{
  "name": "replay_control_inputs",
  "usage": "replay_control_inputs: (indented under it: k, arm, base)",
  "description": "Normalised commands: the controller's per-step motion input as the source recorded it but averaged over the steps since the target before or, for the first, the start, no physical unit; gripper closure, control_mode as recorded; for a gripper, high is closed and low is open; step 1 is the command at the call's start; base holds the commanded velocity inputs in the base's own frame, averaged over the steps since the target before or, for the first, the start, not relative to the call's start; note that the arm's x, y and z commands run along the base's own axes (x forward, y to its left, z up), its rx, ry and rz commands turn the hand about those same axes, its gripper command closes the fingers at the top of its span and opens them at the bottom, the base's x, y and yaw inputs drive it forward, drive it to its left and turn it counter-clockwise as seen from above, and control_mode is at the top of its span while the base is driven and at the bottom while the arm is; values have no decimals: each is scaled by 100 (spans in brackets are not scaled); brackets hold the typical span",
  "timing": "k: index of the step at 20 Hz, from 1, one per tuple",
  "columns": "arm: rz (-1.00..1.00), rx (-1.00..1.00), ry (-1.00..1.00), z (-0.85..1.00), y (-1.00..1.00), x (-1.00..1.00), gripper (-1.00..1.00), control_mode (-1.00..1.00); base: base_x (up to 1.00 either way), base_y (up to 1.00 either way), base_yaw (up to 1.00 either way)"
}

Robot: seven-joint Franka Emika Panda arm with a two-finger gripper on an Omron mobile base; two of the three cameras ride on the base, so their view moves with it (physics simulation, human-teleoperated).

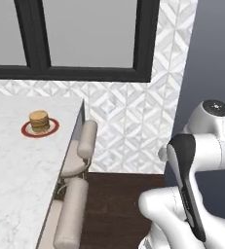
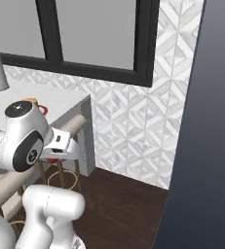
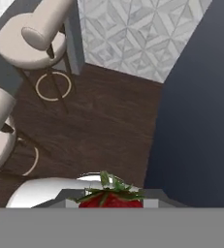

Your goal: Take the strawberry from the fridge and place it on top of the pancake, located on the dining counter.

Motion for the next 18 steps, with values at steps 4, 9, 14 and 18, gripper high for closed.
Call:
replay_control_inputs:
  k: [4,9,14,18]
  arm:
    - [0,0,0,0,0,0,100,100]
    - [0,0,0,0,0,0,100,100]
    - [0,0,0,0,0,0,100,100]
    - [0,0,0,0,0,0,100,100]
  base:
    - [73,-50,76]
    - [60,-48,80]
    - [48,-52,81]
    - [21,-56,85]
